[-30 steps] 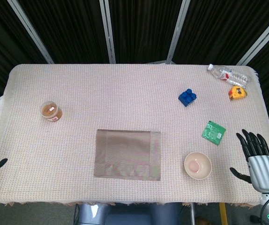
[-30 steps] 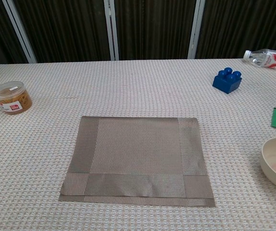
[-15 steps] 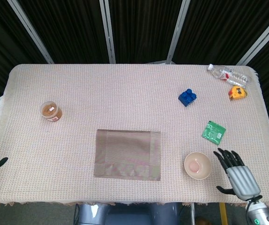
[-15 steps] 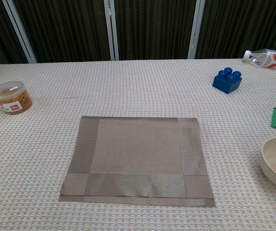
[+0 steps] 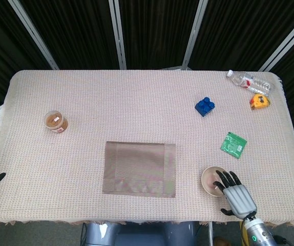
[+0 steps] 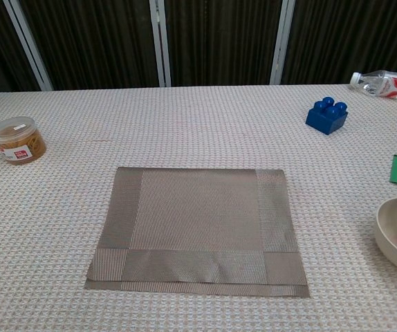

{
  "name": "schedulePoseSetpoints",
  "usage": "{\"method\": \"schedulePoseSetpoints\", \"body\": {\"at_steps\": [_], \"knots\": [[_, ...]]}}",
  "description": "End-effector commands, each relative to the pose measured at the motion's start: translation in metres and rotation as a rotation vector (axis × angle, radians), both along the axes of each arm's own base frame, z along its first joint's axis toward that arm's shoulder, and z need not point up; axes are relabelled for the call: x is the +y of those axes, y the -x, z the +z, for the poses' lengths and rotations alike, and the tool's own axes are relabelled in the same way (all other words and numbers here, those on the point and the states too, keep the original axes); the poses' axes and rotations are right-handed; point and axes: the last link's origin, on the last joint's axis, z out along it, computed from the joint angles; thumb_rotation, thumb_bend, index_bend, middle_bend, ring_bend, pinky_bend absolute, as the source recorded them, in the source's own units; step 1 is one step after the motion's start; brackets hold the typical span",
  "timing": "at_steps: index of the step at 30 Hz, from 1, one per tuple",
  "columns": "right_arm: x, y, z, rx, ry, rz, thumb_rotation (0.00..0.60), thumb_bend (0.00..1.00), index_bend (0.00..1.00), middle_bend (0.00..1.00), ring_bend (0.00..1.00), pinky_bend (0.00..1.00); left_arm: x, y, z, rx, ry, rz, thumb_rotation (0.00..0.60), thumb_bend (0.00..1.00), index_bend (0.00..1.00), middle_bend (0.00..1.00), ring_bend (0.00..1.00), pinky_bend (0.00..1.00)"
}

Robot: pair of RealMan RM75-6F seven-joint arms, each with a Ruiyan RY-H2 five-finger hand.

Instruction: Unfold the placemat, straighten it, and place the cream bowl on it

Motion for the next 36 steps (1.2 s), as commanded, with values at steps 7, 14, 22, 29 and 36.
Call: {"method": "schedulePoseSetpoints", "body": {"at_steps": [7,14,22,29,36], "knots": [[-0.011,-0.002,-0.013,-0.027,0.047,0.034,0.6,0.33,0.49,0.0,0.0,0.0,0.001,-0.001,-0.001,-0.006,0.008,-0.003,0.6,0.0,0.0,0.0,0.0,0.0],[-0.015,-0.003,-0.018,-0.06,0.098,0.049,0.6,0.38,0.58,0.0,0.0,0.0,0.001,-0.001,-0.001,-0.015,0.01,-0.001,0.6,0.0,0.0,0.0,0.0,0.0],[-0.03,-0.014,-0.004,-0.158,0.181,0.072,0.6,0.38,0.59,0.0,0.0,0.0,0.002,-0.001,0.0,-0.018,0.013,-0.001,0.6,0.0,0.0,0.0,0.0,0.0],[-0.077,-0.018,0.03,-0.202,0.286,0.047,0.6,0.38,0.59,0.0,0.0,0.0,0.004,0.0,-0.001,-0.018,0.018,0.005,0.6,0.0,0.0,0.0,0.0,0.0],[-0.136,-0.003,0.055,-0.211,0.351,-0.066,0.6,0.41,0.59,0.0,0.0,0.0,0.007,0.003,-0.003,-0.016,0.021,0.026,0.6,0.0,0.0,0.0,0.0,0.0]]}}
